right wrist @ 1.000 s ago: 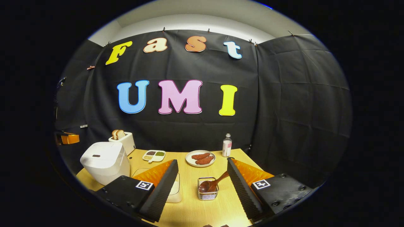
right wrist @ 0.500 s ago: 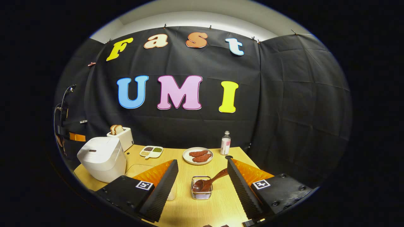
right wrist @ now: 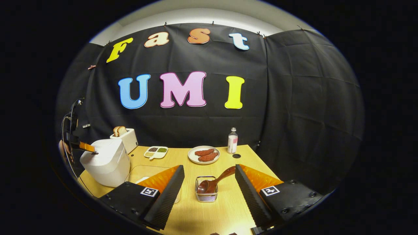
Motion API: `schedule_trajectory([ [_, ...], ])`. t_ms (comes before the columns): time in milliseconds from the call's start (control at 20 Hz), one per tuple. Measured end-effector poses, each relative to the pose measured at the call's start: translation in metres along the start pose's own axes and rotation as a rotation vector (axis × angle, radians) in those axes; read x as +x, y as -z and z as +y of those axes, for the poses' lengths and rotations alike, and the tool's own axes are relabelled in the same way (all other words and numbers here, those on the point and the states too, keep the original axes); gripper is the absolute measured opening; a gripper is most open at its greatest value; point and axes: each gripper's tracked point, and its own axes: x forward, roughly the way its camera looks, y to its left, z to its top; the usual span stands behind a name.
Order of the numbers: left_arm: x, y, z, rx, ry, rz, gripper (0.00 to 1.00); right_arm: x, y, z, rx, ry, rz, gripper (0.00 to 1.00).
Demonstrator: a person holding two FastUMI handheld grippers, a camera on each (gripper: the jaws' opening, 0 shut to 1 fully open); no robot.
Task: Close the left gripper, press the button to open the rice cooker; take a wooden spoon from the chopstick holder with the right hand, scoop a spoonful of rice and pour it into the rice cooker, then put the wooden spoon back into the chopstick holder.
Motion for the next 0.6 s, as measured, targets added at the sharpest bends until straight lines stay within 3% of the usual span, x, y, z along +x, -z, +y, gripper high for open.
schedule_trajectory([
  [600,0.003,0.001,-0.003,0.077,-0.034,-0.010,0.07,-0.001,0.006,0.006,0.012,-0.026,0.015,0.98],
])
